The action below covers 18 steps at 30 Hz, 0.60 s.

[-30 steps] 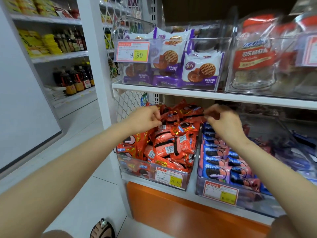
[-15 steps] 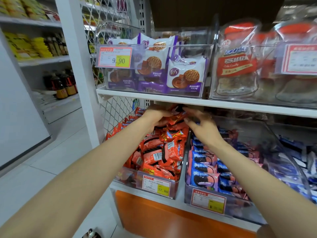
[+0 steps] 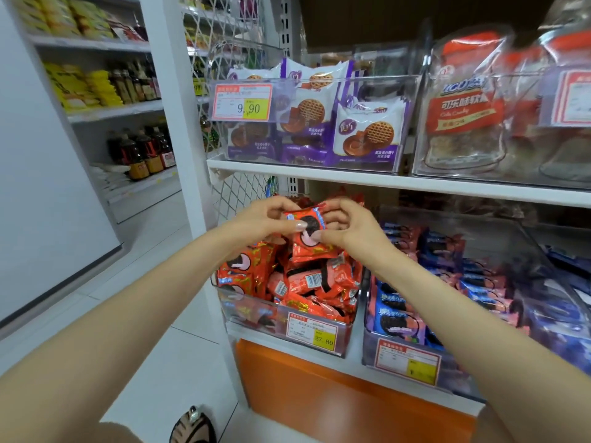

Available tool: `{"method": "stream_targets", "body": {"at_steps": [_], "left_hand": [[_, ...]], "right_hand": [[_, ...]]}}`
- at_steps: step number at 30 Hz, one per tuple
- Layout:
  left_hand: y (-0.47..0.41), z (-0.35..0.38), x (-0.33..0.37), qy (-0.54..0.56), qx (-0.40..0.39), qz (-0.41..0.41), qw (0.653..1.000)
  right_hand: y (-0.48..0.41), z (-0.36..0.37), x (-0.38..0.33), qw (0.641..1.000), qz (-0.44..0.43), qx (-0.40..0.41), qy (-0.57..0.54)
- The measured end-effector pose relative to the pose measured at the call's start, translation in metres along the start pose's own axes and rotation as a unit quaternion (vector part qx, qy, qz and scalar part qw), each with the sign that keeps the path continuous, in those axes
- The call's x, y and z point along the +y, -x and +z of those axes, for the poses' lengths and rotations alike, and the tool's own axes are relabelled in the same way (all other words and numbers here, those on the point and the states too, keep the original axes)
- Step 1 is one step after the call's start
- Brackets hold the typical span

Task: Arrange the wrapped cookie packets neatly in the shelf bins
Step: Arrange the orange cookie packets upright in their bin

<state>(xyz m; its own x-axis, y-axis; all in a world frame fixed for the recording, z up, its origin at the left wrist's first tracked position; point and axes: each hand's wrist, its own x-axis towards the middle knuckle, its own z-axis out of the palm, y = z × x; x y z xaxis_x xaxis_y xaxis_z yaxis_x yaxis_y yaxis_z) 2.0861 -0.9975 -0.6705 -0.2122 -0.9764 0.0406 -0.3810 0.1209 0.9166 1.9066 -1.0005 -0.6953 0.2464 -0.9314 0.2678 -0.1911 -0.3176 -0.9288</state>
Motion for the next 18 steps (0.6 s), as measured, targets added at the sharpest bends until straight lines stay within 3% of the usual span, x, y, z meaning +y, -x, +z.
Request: {"method": "stream_targets", "body": {"at_steps": [6,14,15,18], "left_hand": [[0.024,-0.035,-0.008,0.024,0.026,-0.014,0.999],[0.04,-0.039,-0.028,-0.176,0.055,-0.007,0.983],[0.041,-0.041,-0.031,-0.195,0.084,-0.02,0.977],[0.049,-0.043,-0.038,-0.218,0.177,-0.026,0.959]], "right_hand": [[0.001,0.026,0.0,0.999,-0.012,-0.024,0.026],[-0.002,0.028,0.008,0.985,-0.054,-0.047,0.159],[-0.003,0.024,0.009,0.965,-0.08,-0.054,0.244],[-0.005,0.015,0.013,0.836,-0.143,-0.122,0.515]]}}
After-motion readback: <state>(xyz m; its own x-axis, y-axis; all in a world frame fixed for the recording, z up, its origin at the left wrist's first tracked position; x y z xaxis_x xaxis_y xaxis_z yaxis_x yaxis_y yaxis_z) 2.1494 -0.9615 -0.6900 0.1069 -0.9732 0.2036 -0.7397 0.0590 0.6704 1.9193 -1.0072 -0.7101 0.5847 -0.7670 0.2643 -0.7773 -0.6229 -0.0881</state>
